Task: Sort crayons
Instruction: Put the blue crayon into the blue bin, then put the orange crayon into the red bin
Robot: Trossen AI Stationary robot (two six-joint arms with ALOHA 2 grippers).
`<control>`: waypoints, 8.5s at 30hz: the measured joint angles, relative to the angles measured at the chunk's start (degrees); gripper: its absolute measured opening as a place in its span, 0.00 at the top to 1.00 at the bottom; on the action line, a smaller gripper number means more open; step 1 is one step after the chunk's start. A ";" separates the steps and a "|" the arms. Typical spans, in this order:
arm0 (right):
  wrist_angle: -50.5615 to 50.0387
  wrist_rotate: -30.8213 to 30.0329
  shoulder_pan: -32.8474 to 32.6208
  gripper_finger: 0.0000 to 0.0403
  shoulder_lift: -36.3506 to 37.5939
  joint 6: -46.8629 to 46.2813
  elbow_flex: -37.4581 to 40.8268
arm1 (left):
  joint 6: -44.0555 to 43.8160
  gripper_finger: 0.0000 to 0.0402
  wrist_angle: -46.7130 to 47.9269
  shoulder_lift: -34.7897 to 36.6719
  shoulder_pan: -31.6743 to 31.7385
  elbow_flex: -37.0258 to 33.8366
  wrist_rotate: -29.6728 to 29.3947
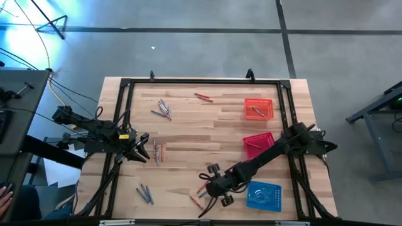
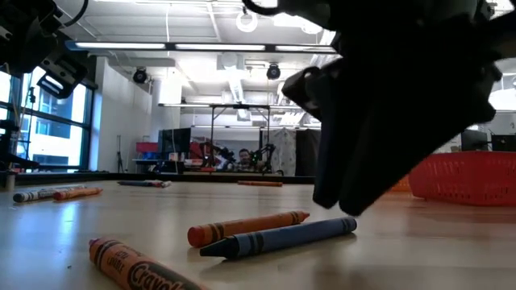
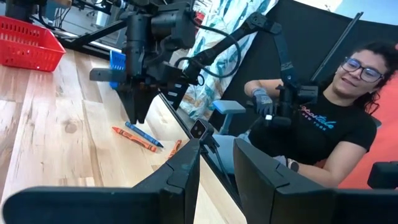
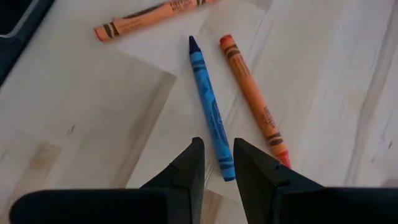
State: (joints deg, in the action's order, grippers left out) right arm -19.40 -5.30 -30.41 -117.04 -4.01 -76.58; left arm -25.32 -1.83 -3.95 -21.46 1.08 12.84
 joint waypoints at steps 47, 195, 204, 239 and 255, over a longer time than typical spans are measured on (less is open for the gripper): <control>-1.24 8.70 2.78 0.99 -1.79 -4.76 -0.07 | 0.00 0.79 0.00 -0.01 -0.01 0.00 0.00; -1.41 -3.75 13.46 0.79 7.02 2.56 0.05 | 0.00 0.79 0.01 -0.02 0.00 0.00 0.01; -4.54 5.61 19.69 0.79 -8.47 15.02 -16.72 | -0.01 0.79 -0.01 0.00 -0.01 0.00 0.00; -18.51 8.81 22.34 0.97 -22.49 9.07 -35.87 | 0.00 0.79 0.01 -0.01 -0.01 0.00 0.02; -19.35 10.34 22.53 1.00 -17.66 3.93 -35.54 | -0.01 0.79 0.00 -0.01 -0.01 0.01 0.00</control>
State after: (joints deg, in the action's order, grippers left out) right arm -38.75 5.04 -7.88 -134.69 -0.08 -112.12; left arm -25.34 -1.84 -3.96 -21.47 1.10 12.84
